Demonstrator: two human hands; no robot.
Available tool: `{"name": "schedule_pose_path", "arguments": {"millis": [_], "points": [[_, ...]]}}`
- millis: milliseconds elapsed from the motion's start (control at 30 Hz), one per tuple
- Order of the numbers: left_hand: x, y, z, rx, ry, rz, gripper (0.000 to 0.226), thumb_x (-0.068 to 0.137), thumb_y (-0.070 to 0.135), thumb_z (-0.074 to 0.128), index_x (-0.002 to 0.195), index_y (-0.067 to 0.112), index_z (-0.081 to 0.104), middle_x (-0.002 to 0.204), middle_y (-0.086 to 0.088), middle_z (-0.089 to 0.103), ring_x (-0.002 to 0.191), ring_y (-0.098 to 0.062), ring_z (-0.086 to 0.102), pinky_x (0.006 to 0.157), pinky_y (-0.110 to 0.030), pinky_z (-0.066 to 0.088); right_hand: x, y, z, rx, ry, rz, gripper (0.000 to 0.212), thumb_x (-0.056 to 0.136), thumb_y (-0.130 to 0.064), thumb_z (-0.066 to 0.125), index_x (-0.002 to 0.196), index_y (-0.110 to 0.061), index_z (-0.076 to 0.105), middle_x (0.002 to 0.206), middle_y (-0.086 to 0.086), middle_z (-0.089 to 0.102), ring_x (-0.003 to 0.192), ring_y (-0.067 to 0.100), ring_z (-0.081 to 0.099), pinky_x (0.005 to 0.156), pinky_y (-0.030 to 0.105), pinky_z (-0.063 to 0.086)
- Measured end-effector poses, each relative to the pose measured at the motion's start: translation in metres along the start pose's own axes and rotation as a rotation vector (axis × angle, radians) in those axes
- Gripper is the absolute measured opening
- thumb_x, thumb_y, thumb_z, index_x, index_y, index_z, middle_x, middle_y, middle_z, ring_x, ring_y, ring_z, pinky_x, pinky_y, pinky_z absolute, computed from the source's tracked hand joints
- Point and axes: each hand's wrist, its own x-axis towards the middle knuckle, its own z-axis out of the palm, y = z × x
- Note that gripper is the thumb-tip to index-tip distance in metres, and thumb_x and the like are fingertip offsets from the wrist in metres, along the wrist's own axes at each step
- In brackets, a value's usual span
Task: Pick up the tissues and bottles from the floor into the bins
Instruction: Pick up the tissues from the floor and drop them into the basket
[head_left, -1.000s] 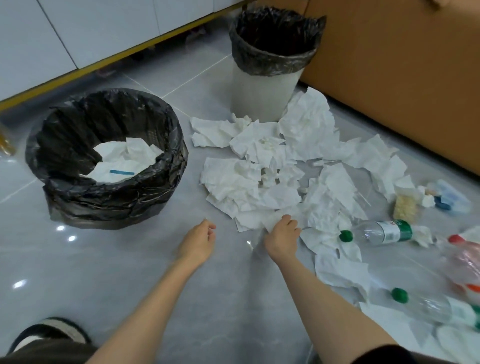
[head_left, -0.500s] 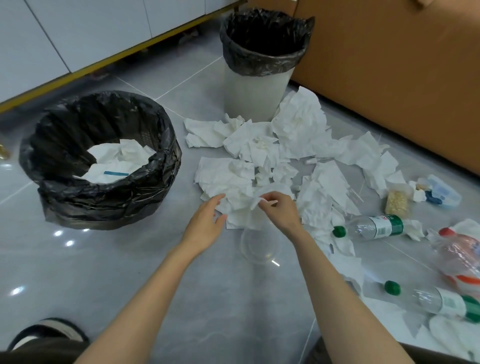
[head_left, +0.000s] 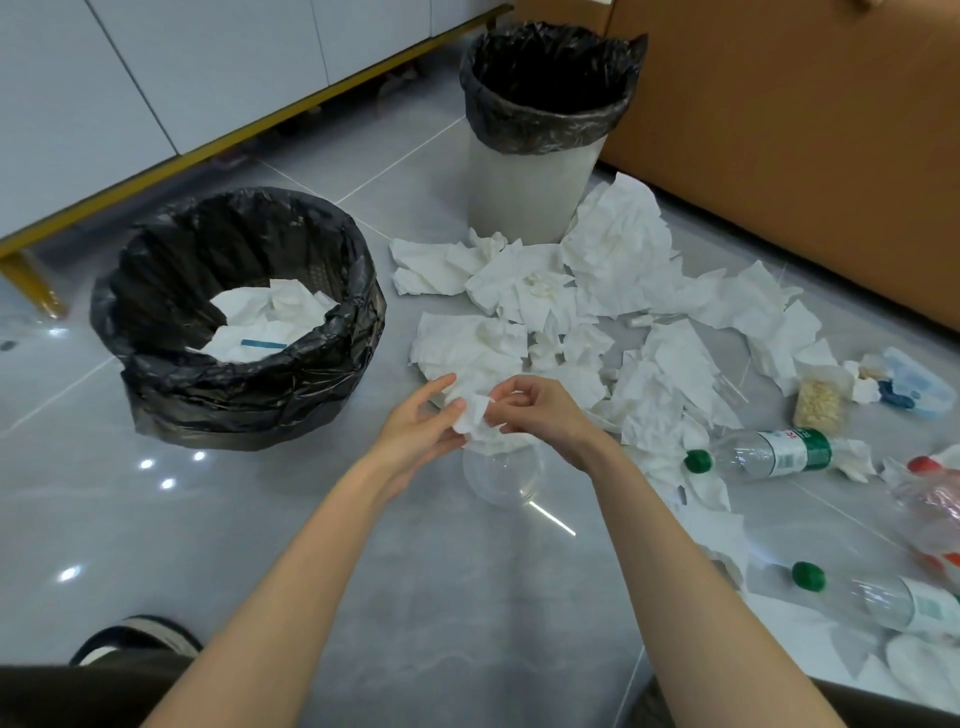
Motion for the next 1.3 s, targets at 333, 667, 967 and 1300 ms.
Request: {"name": "schedule_pose_path", "arguments": {"millis": [333,667,967,1300], "points": [[0.003,-0.022,-0.017,0.118,0.097,-0.151,0.034,0.089,0.025,0.065,0.121,0.018,0.057,0.113,-0.012,0.065,0.093,-0.022,0.067,0.069,-0.029,0.059,0.0,0.054,0.024,-0.158,0.052,0.062,0.009,0.08,-0.014,0.074,0.085,-0.007,0.073,0.084,0.003,0.072,0.082,0.013,0.066,0.08,0.027,0.052],[0.002,-0.041,-0.027,0.113,0.238,-0.092,0.032,0.088,-0.007,0.057,0.115,0.009,0.06,0.084,-0.005,0.064,0.072,-0.014,0.062,0.053,-0.015,0.054,0.005,0.063,0.031,-0.177,0.104,0.099,0.022,0.085,-0.014,0.065,0.105,-0.015,0.072,0.108,-0.005,0.069,0.105,0.01,0.061,0.088,0.019,0.047],[0.001,-0.042,-0.035,0.136,0.297,-0.053,0.028,0.089,-0.008,0.052,0.114,-0.001,0.064,0.102,-0.012,0.064,0.089,-0.024,0.06,0.054,-0.015,0.055,-0.004,0.097,0.032,-0.507,0.437,0.452,0.081,0.072,-0.025,0.079,0.136,-0.014,0.029,0.137,0.014,0.03,0.12,0.037,0.041,0.087,0.031,0.035],[0.003,-0.046,-0.043,0.355,0.28,-0.086,0.031,0.088,-0.008,0.048,0.109,0.002,0.067,0.098,-0.012,0.065,0.086,-0.025,0.061,0.054,-0.019,0.055,-0.003,0.115,0.029,-0.258,0.501,0.631,0.059,0.069,-0.017,0.076,0.119,-0.003,0.05,0.125,0.014,0.041,0.099,0.031,0.053,0.085,0.037,0.051]]}}
